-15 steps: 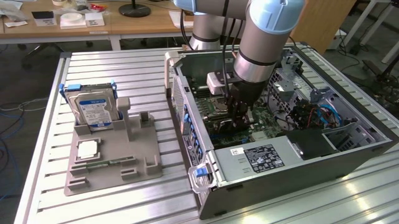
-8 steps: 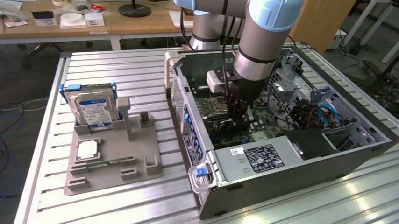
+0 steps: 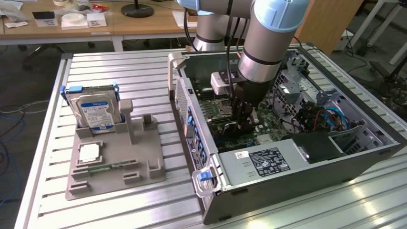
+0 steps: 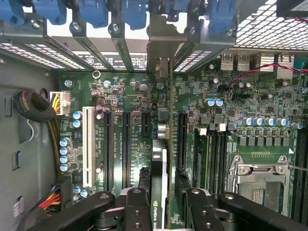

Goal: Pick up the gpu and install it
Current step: 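Insert the gpu into the slot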

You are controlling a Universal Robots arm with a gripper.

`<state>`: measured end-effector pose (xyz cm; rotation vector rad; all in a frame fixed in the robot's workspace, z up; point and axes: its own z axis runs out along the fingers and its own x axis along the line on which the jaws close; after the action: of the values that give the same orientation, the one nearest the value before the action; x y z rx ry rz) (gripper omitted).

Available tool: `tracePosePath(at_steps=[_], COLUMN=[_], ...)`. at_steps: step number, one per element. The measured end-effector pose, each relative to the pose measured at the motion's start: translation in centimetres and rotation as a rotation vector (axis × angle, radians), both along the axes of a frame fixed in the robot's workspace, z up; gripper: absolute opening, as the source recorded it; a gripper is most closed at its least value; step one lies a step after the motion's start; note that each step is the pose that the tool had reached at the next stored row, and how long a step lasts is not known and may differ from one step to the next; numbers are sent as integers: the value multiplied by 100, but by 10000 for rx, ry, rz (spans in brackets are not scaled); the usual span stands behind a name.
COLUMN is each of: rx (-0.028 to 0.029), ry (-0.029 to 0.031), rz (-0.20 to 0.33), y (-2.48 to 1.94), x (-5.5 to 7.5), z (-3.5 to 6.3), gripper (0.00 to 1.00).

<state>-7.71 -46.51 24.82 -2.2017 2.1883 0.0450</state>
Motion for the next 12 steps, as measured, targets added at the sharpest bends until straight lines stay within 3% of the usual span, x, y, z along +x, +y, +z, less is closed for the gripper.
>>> tracePosePath(at_steps=[3, 4, 12], rx=[-6, -3, 0], ry=[0, 1, 0], rz=[0, 0, 1], y=[-1, 0, 0], x=[0, 0, 0], z=[1, 1, 0], gripper=[33, 27, 27])
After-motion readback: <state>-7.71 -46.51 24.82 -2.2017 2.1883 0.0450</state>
